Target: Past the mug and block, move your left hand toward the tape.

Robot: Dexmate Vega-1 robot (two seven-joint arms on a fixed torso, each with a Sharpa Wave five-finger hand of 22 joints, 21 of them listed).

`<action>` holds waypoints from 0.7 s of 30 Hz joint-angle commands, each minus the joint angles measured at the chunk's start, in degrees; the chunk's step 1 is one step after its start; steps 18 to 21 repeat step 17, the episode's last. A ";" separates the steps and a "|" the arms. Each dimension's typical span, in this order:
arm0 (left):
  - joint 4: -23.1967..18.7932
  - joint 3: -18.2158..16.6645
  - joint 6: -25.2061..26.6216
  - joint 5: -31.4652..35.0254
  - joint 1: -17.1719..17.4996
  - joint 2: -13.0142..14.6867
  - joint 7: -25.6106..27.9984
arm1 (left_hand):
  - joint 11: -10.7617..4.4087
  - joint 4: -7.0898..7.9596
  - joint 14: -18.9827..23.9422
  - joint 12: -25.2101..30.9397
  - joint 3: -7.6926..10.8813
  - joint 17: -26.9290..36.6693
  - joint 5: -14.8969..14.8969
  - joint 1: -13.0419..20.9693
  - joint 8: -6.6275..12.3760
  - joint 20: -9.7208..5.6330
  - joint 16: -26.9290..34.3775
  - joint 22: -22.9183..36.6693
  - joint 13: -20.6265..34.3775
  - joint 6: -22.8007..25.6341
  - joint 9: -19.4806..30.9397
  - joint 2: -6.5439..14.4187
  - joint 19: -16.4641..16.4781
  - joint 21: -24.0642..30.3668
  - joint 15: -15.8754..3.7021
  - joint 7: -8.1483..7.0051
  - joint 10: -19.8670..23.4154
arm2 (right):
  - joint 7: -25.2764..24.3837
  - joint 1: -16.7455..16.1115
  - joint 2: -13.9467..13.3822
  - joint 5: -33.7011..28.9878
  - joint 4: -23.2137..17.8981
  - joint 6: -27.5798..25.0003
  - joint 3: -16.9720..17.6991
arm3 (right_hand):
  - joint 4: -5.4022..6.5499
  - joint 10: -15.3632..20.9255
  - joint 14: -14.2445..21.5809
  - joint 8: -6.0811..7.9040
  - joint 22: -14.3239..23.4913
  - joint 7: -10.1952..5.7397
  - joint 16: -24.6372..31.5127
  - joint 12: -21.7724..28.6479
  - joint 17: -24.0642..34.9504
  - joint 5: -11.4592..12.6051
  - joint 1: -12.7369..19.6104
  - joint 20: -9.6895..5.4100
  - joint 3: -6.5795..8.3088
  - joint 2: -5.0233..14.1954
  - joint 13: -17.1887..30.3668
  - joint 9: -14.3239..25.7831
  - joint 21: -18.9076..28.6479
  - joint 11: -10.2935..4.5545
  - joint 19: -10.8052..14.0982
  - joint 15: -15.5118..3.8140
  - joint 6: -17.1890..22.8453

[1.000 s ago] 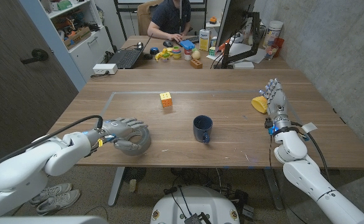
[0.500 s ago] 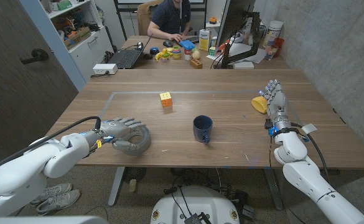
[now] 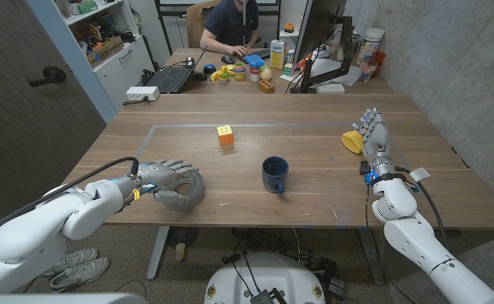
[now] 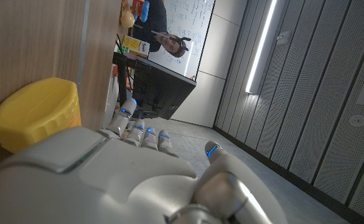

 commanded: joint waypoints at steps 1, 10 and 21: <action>0.43 0.70 0.42 -0.22 -0.83 0.37 -0.10 | -0.02 -0.46 -1.37 0.36 0.17 0.14 -0.09 0.86 0.48 0.23 0.37 0.29 0.22 -3.01 0.30 -0.02 0.55 -0.26 -0.23 -0.21 -7.43 | -0.10 0.03 0.03 0.04 0.07 -0.25 -0.09 | -0.13 0.04 -3.15 0.44 0.18 -0.13 -0.06 0.27 0.14 0.47 0.24 -3.96 0.44 6.30 0.19 0.24 -0.28 -0.08 -9.12 -0.17 0.26; 0.68 1.12 0.44 -0.13 -1.01 0.89 0.36 | -0.06 -0.59 -1.13 0.53 0.28 0.12 -0.15 1.41 0.64 0.23 0.51 0.29 0.28 -2.88 0.40 0.13 0.82 -0.37 -0.41 -0.21 -7.18 | -0.31 -0.33 0.08 0.01 -0.14 -0.09 0.03 | -0.13 0.02 -3.08 0.38 0.18 -0.14 -0.19 0.22 0.14 0.48 0.25 -3.92 0.44 6.30 0.19 0.24 -0.50 -0.06 -9.05 -0.13 0.22; 0.77 1.48 0.59 -0.02 -1.06 1.31 0.59 | -0.13 -0.65 -1.10 0.55 0.35 0.11 -0.21 1.77 0.76 0.24 0.54 0.29 0.32 -2.76 0.47 0.23 0.98 -0.46 -0.47 -0.21 -7.21 | -0.41 -0.81 0.10 0.02 -0.43 0.13 0.16 | -0.13 0.00 -2.98 0.37 0.19 -0.17 -0.31 0.18 0.14 0.51 0.26 -3.93 0.47 6.32 0.19 0.24 -0.73 -0.14 -8.94 -0.15 0.27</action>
